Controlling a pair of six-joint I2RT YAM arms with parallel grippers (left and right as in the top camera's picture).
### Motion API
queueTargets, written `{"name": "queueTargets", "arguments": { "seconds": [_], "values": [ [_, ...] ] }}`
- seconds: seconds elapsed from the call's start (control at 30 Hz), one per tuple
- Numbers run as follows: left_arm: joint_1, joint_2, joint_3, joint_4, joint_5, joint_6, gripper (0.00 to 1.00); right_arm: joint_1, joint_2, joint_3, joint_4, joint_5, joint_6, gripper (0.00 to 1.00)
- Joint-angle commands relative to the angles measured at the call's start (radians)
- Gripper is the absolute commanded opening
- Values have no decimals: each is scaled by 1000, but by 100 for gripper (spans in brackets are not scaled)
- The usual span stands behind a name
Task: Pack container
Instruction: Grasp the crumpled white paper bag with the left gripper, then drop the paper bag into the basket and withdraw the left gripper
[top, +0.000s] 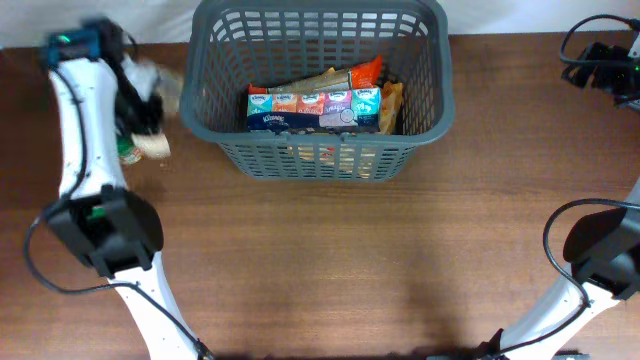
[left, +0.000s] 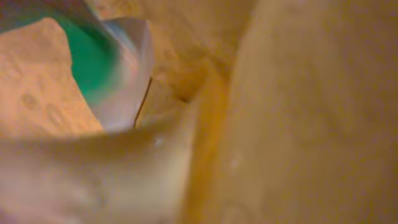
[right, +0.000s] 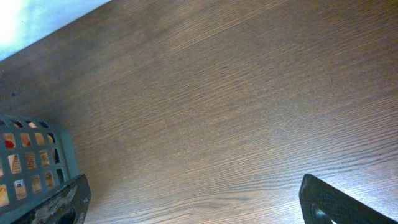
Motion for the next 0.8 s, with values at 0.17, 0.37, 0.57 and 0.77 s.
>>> {"name": "queueTargets", "arguments": {
  "seconds": [0.17,0.37,0.57,0.77],
  "values": [
    [-48,-233,524,198,277,317,2,-5,-15,-6,3,-7,5,99],
    [-240,-195,503,232,315,692,2,-5,-15,-6,3,-7,5,99],
    [-419,-35,393,234,316,808,2,-5,-15,-6,3,-7,5,99],
    [-613,108,359,208,240,807,2,-5,-15,-6,3,-7,5,99]
  ]
}}
